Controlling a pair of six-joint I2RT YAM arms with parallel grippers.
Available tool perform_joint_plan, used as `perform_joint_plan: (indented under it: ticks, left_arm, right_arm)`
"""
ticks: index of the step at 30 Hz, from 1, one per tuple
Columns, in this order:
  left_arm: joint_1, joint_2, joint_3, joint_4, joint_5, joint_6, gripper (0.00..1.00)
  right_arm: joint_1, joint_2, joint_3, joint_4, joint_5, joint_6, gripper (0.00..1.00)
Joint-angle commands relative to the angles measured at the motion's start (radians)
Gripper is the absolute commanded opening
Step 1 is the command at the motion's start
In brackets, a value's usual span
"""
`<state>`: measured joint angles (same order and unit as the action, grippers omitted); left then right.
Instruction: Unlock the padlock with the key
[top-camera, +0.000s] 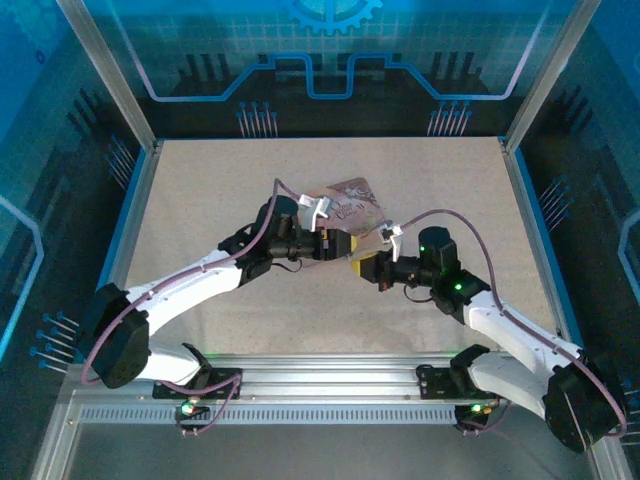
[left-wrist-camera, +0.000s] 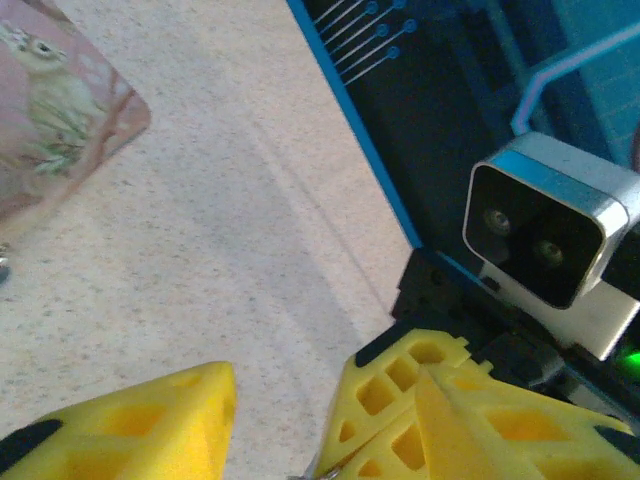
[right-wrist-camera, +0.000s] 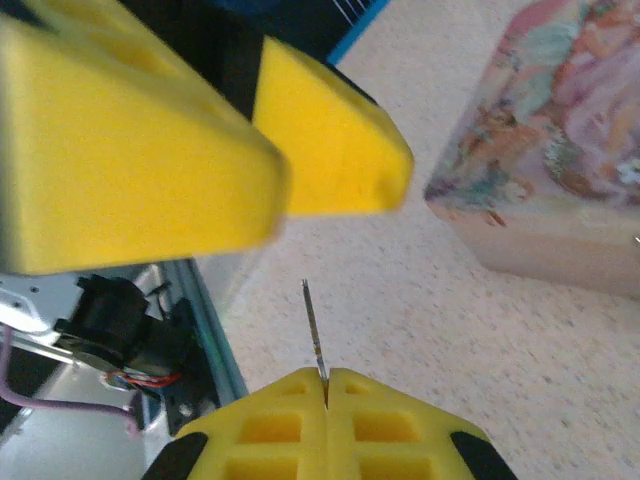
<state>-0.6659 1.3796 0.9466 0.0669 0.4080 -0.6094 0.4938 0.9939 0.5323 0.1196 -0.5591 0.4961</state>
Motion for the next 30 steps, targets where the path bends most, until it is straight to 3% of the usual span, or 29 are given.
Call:
perform_joint_plan:
  ticks: [1,8,20,30]
  left_arm:
    - [-0.003,0.004,0.106,-0.168,-0.096,0.107,0.67]
    - [-0.002,0.170,0.327,-0.374,-0.254,0.270,0.77]
    - [-0.050,0.581,0.775,-0.549,-0.331,0.414,0.79]
    - [-0.092,0.833,1.040,-0.657,-0.355,0.450,0.80]
  right_arm:
    - [-0.030,-0.027,0.063,-0.195,0.066,-0.081,0.00]
    - [-0.143,-0.031,0.073,-0.411,0.203,-0.096,0.00]
    - [-0.271,-0.041,0.020,-0.551,0.319,-0.049,0.01]
    - [-0.314,-0.054,-0.007,-0.567,0.309,-0.053,0.01]
